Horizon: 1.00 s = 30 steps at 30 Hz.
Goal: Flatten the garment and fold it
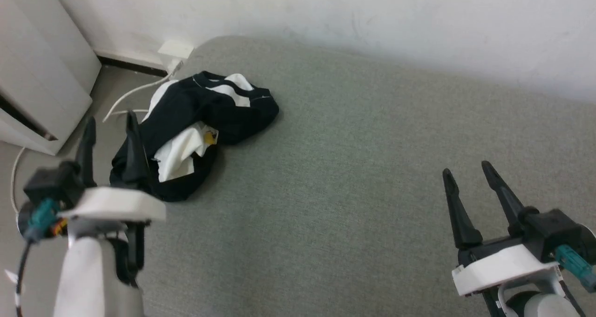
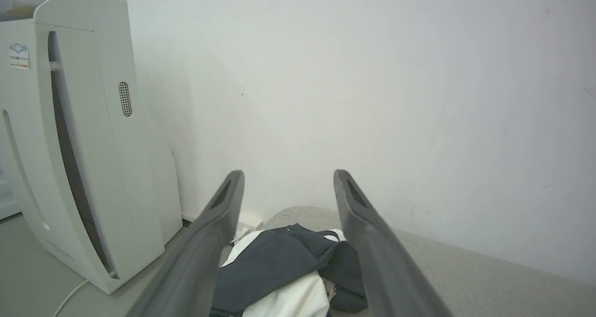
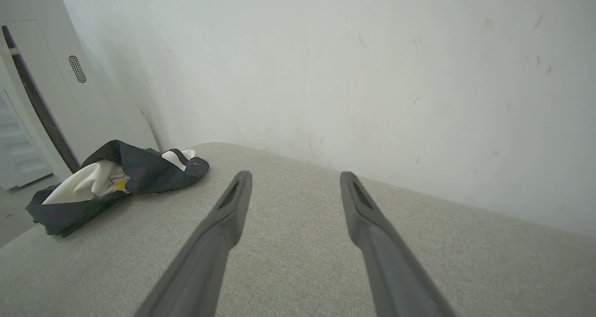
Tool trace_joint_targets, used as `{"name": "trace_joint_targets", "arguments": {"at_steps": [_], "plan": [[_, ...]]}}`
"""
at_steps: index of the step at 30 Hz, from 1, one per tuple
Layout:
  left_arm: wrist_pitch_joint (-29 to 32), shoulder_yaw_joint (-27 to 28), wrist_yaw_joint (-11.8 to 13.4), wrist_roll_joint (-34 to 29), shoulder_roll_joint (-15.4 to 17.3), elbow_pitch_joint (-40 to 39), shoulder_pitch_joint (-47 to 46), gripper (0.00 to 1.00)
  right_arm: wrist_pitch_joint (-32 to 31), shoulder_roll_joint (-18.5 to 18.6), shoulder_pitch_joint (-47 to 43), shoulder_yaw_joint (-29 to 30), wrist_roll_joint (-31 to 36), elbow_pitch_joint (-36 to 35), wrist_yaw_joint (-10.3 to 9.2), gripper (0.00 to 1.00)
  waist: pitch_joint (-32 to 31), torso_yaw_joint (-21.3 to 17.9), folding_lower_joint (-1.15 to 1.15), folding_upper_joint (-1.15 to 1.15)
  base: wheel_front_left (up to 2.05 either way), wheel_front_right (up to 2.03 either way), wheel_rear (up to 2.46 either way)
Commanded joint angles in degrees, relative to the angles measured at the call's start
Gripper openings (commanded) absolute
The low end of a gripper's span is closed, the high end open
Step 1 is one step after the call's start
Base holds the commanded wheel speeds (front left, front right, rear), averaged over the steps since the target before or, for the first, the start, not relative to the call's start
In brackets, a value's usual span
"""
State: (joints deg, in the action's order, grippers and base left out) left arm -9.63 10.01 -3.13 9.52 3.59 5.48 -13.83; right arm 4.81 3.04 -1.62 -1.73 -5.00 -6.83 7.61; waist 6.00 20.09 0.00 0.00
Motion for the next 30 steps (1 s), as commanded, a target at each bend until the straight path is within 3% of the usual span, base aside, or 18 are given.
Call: {"name": "trace_joint_targets", "arguments": {"at_steps": [1,7,14,30], "plan": [[-0.6,0.8,-0.77,-0.09,1.23,2.59,-4.09,1.0,-0.31,-0.1,1.05,-0.12,0.32,-0.89,-0.08,1.0,2.26,-0.93,0.0,0.0,0.0,0.0,0.0],[-0.06,0.6,-1.76,0.69,6.34,14.12,-14.85,1.0,-1.19,-0.11,2.78,-0.77,0.85,-1.96,-0.09,1.0,6.8,-3.0,0.0,0.0,0.0,0.0,0.0],[8.34,-0.52,-2.62,3.75,11.61,29.09,-24.11,1.0,-1.4,-0.12,5.1,-1.43,0.91,-2.62,-0.09,1.0,12.37,-5.87,0.0,0.0,0.0,0.0,0.0],[32.1,-3.8,-3.64,17.31,16.08,52.51,-29.95,1.0,-0.91,-0.14,9.02,-2.63,0.52,-2.79,-0.11,1.0,20.36,-7.75,0.0,0.0,0.0,0.0,0.0]]}}
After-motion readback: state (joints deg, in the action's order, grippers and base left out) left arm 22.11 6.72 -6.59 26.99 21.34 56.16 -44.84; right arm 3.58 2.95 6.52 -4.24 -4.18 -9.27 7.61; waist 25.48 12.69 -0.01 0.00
